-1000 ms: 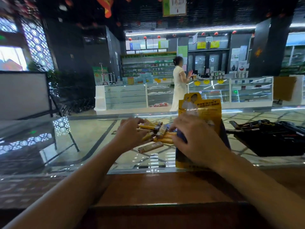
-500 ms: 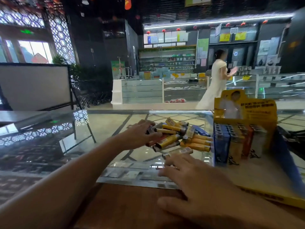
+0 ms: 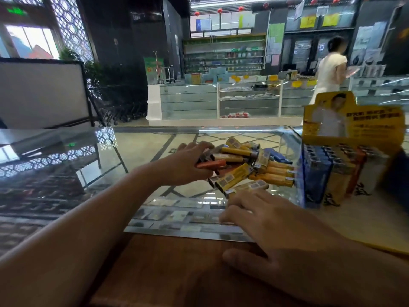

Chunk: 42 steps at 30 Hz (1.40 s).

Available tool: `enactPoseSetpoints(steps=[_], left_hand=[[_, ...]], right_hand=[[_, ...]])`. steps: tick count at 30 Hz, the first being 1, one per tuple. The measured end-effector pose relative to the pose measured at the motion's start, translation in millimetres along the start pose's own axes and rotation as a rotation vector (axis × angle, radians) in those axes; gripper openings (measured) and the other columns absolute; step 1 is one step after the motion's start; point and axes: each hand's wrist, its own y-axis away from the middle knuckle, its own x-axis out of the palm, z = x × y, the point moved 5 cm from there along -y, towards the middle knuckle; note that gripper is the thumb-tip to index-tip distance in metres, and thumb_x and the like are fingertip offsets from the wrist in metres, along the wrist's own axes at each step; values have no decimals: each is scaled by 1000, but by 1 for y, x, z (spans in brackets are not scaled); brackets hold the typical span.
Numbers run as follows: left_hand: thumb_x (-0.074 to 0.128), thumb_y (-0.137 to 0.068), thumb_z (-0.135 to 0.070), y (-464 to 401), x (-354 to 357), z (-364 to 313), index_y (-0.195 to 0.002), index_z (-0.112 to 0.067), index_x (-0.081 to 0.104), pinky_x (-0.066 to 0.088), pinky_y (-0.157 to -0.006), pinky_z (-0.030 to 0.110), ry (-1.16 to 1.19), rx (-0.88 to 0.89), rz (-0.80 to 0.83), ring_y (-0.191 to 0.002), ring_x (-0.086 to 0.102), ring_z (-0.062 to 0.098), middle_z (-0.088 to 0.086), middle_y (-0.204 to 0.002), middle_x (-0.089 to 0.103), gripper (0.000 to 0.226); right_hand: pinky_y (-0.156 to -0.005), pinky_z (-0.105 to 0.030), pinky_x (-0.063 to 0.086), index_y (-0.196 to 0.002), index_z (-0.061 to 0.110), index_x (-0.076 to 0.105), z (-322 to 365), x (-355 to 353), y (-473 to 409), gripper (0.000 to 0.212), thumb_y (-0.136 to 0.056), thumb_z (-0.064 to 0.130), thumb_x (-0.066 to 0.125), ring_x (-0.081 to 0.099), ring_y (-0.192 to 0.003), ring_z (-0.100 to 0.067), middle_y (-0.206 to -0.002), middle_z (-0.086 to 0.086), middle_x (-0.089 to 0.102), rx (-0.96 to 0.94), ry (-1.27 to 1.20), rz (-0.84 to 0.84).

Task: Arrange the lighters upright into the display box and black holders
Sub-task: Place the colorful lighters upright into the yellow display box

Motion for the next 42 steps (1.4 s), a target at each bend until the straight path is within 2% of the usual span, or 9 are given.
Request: enactPoseSetpoints(steps=[4,10,12,14,19,23,29,37,42], left_hand=[[68,-88,-40,-2,0,3,-146,-35,30,46,-89,38,40,-32,23,-110,49,20,5,-132,52,70],[70,-89,-22,-11,-3,-10,-157,-21,14,45,-104,38,194,-156,215,-121,48,24,12,-151,38,88],[70,-89,-18,-16,-5,-12,-154,-16,18,47,-93,32,221,-186,275,-109,51,20,14,-145,42,83],[68,-89,-18,-22,-6,-15,-147,-14,29,50,-81,30,153,-176,270,-99,52,17,13,-132,49,70],[67,-90,-33,-25,-5,-22,-144,-17,34,48,-92,36,-103,-141,211,-109,47,21,4,-125,39,65],[65,-90,-41,-24,-6,-24,-142,-20,33,46,-86,36,-274,-129,235,-105,50,21,6,-126,43,64],[67,-91,-32,-24,-8,-24,-132,-23,28,50,-66,33,-151,-284,443,-76,55,19,12,-99,63,57],[73,-87,-21,-13,-19,-25,-133,-21,36,59,-77,36,-78,-296,412,-89,66,24,13,-111,62,59],[74,-87,-17,-6,-20,-27,-131,-19,40,59,-68,29,-92,-262,375,-91,68,24,9,-108,60,56]], right_hand=[[-102,-29,32,-136,51,28,-1,0,1,57,-87,79,32,25,-129,-3,-143,25,25,7,-29,-31],[-104,-31,33,-130,47,43,-2,-1,1,55,-84,77,44,31,-126,-1,-140,25,36,8,-92,-104],[-108,-33,32,-128,46,45,-2,-1,2,53,-84,76,46,33,-126,-1,-140,25,39,-3,-106,-127],[-108,-33,32,-128,46,45,-3,-1,2,51,-86,74,45,33,-126,-1,-139,25,39,-17,-104,-134],[-101,-31,32,-127,44,44,-3,0,2,46,-89,70,44,33,-122,0,-134,23,40,-62,-97,-163],[-97,-26,32,-128,43,44,-3,0,2,39,-93,62,46,35,-120,1,-134,21,42,-69,-121,-174],[-81,-12,40,-120,39,48,-5,-5,5,30,-93,44,60,47,-103,2,-116,20,53,-64,-240,-209],[-68,-11,46,-117,32,54,-12,-5,3,33,-90,23,70,55,-74,6,-87,11,65,-100,-266,-278],[-64,-6,40,-110,31,64,-12,-6,5,20,-91,26,70,55,-70,6,-88,14,67,-114,-294,-278]])
